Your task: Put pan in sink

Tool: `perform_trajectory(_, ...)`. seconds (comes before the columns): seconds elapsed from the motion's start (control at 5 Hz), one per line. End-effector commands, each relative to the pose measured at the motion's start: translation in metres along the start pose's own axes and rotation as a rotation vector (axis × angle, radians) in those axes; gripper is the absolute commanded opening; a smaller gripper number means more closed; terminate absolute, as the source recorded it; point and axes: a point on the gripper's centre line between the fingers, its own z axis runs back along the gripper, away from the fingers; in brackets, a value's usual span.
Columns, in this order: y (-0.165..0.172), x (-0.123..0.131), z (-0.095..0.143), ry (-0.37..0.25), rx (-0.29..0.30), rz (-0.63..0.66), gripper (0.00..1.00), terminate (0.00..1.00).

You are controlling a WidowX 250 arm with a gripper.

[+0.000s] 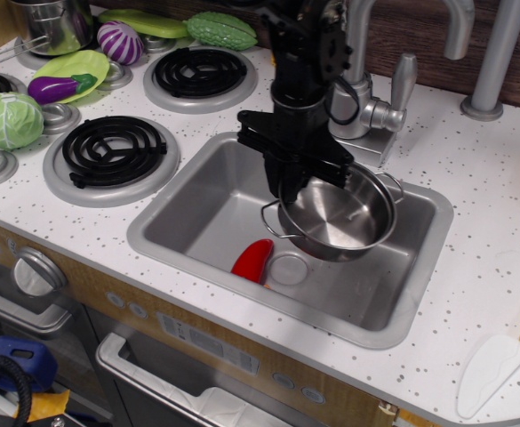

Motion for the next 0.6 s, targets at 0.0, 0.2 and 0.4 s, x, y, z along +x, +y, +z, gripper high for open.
perform_trajectory(0.0, 0.0096, 0.0084, 0.0048, -0.097, 0.021, 0.005, 1.0, 0.0)
perform_trajectory(0.2, 0.0096, 0.0084, 0.0048, -0.097, 0.021, 0.005, 1.0, 0.0)
perform_trajectory(0.4, 0.0096, 0.0084, 0.0048, -0.097, 0.021, 0.005, 1.0, 1.0)
